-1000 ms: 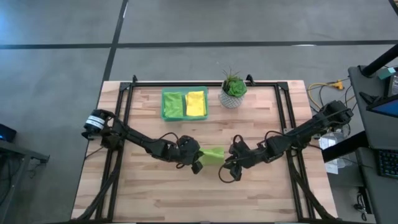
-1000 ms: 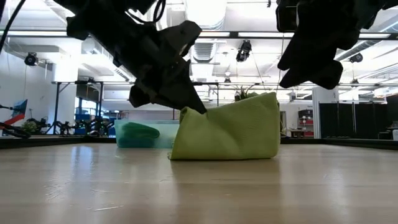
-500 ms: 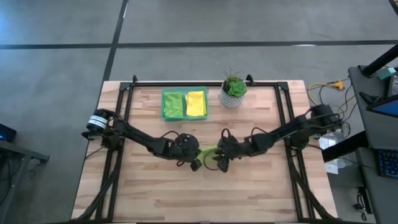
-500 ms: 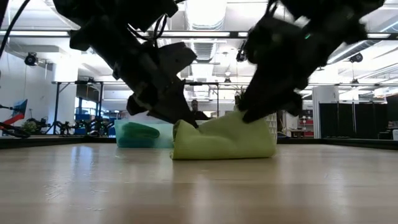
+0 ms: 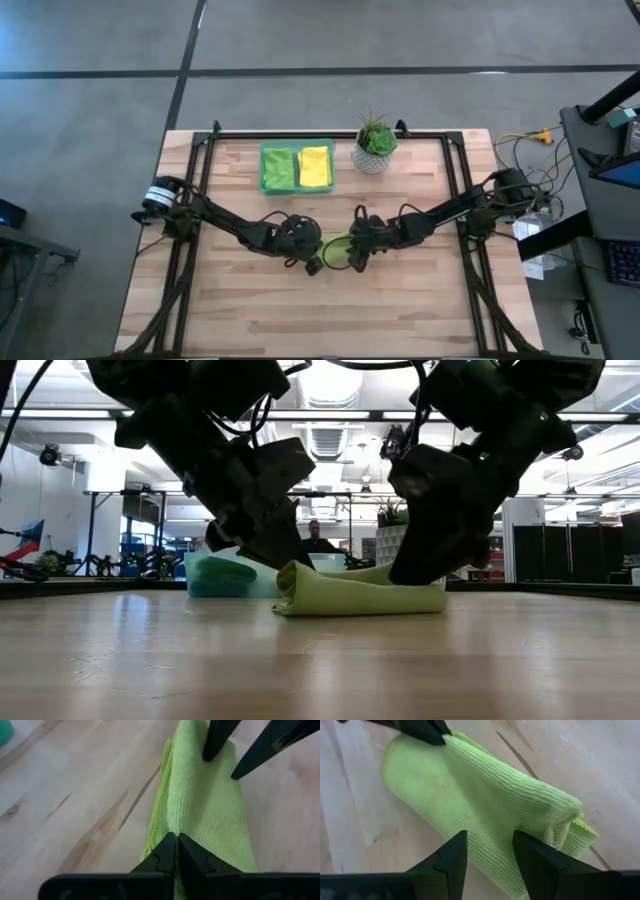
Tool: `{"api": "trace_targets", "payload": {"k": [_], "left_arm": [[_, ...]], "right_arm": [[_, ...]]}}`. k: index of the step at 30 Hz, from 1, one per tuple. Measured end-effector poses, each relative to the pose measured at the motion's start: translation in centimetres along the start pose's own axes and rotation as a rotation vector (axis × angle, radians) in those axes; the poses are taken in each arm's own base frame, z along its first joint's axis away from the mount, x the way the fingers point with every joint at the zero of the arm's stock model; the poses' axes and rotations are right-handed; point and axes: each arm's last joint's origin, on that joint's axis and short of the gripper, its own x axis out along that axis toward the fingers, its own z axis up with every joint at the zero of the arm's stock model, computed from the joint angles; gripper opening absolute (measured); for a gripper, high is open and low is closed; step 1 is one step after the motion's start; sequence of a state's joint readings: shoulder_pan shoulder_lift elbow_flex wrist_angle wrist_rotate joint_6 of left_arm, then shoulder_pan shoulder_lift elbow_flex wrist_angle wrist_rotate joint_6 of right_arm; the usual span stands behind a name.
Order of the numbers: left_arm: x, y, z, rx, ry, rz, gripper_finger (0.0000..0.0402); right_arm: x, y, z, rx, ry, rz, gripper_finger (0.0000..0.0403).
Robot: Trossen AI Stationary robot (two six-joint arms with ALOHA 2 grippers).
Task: Fold microfiber towels
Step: Fold the light green microfiber towel
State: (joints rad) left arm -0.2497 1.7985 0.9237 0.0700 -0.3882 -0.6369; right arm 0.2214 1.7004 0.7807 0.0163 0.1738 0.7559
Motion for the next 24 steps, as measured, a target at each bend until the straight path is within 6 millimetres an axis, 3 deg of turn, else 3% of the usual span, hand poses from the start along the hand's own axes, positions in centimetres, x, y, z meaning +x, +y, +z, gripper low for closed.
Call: {"api": "trace_targets", "payload": {"k": [10,24], "left_arm": [[-0.2,0.0,0.2,0.012,-0.002,-0.009,0.0016],[-0.9,-0.1,0.7,0.006,-0.013,-0.020,0.0222]], "right_arm": [[-0.5,0.1,0.3,0.008,-0.015,0.008,0.0155],[-1.0,0.2,0.6,0.030,-0.029,0.014,0.0155]]}}
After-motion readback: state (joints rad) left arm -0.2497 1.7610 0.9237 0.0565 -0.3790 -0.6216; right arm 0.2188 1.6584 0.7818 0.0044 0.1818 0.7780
